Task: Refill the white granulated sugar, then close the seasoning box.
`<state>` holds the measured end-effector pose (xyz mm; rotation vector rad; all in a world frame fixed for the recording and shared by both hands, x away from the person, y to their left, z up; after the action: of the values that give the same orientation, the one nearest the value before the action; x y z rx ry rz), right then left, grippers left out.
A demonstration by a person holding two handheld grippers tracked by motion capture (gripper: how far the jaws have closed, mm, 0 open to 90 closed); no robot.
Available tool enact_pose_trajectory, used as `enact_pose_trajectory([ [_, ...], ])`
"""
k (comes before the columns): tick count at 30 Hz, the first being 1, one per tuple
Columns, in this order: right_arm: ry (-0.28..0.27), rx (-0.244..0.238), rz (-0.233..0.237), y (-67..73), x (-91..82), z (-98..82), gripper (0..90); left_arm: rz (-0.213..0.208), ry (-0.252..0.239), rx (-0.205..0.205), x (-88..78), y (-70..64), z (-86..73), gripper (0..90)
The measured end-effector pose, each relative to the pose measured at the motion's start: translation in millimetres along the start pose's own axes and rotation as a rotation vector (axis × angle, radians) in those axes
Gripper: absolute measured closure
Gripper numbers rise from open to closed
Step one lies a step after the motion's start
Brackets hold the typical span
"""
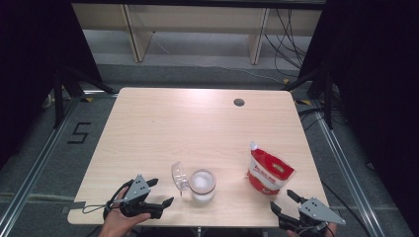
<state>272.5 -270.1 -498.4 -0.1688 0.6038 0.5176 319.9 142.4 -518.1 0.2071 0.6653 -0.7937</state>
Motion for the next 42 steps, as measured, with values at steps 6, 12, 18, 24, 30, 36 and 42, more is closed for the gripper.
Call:
enact_pose_trajectory([
  [6, 0.0, -0.032, -0.02, -2.9, 0.6, 1.2, 31.1, 0.002, 0.004, 0.0, -0.8, 1.9, -0.6, 17.2],
  [12, 0.014, -0.015, -0.013, -2.5, 1.1, 0.6, 31.1, -0.006, 0.007, 0.004, -1.5, 0.4, 0.5, 24.3],
  [18, 0.021, -0.027, -0.002, -1.7, 1.6, 0.8, 31.4, -0.028, -0.013, 0.011, -8.1, -3.2, 0.5, 52.4],
  [24, 0.025, -0.021, -0.019, 1.4, 1.2, 1.1, 31.6, -0.056, -0.036, 0.031, -14.3, -13.2, 5.7, 81.3],
  [30, 0.016, -0.028, -0.018, 1.2, 1.8, 1.5, 31.8, -0.062, -0.051, 0.045, -16.8, -18.7, 13.1, 89.3],
  [36, 0.014, -0.042, -0.015, 0.5, 2.6, 1.8, 32.0, -0.06, -0.061, 0.042, -19.8, -18.2, 21.9, 89.5],
  [42, 0.029, -0.003, -0.019, 3.4, 2.2, 0.7, 32.2, -0.074, -0.078, 0.066, -20.0, -21.8, 34.1, 89.5],
])
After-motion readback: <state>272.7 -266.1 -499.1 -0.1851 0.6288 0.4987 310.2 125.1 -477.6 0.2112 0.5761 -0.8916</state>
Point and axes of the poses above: each handheld gripper's, and its own axes: x roughly forward along the jaws, z roughly out of its top, y roughly to its left, the point moved 5 cm from there along x, roughly forward along the jaws, and after that the axes turned 8 degrees about y, right-handed, at the moved point
